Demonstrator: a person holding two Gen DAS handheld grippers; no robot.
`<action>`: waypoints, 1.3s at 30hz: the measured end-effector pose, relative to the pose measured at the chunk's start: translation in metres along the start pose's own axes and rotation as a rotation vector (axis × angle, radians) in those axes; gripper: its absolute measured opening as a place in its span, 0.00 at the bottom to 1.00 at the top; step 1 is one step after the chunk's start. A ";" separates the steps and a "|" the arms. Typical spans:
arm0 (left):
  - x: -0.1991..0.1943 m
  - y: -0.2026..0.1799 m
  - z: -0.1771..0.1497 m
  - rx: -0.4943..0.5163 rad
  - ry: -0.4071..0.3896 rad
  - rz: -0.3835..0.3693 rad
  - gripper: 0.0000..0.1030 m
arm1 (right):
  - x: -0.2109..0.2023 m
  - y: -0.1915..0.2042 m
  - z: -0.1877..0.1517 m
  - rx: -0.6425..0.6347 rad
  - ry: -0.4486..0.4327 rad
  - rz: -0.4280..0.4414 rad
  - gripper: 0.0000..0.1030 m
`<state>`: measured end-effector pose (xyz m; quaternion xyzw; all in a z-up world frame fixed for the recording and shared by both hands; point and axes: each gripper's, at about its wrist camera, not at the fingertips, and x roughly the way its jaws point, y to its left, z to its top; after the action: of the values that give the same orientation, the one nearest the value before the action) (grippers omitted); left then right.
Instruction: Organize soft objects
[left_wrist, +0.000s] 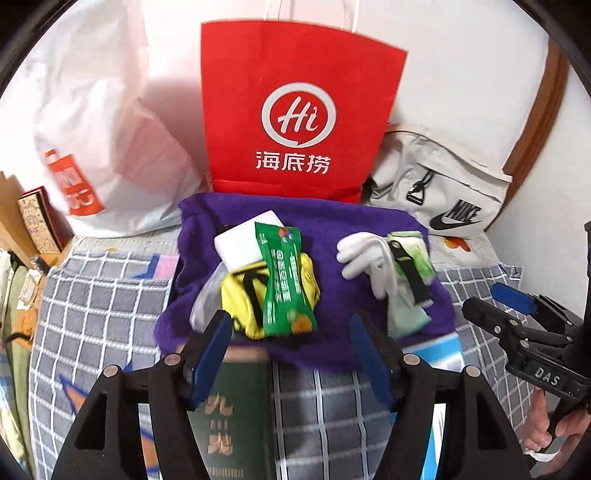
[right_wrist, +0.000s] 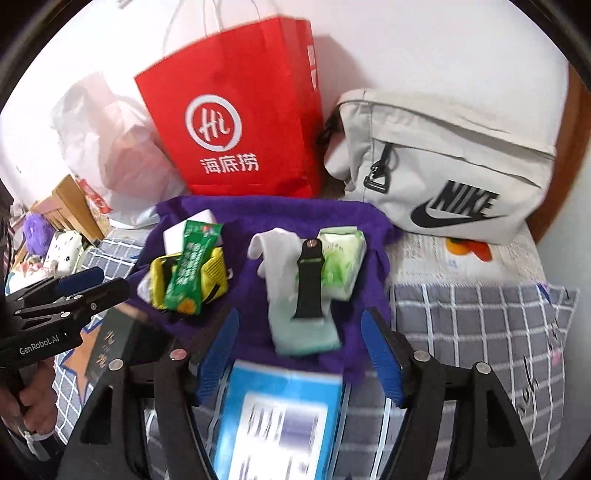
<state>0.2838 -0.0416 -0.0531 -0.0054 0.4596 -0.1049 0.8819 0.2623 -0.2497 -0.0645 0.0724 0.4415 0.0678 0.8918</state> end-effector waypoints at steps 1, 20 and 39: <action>-0.009 0.000 -0.004 -0.001 -0.008 -0.001 0.67 | -0.011 0.003 -0.006 -0.003 -0.026 -0.005 0.81; -0.136 -0.011 -0.113 -0.043 -0.123 0.049 0.89 | -0.137 0.044 -0.113 -0.002 -0.155 -0.046 1.00; -0.189 -0.023 -0.172 -0.024 -0.184 0.109 0.89 | -0.197 0.060 -0.175 -0.033 -0.209 -0.053 1.00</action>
<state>0.0348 -0.0135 0.0031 -0.0008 0.3777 -0.0503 0.9246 0.0009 -0.2156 -0.0051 0.0528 0.3469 0.0433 0.9354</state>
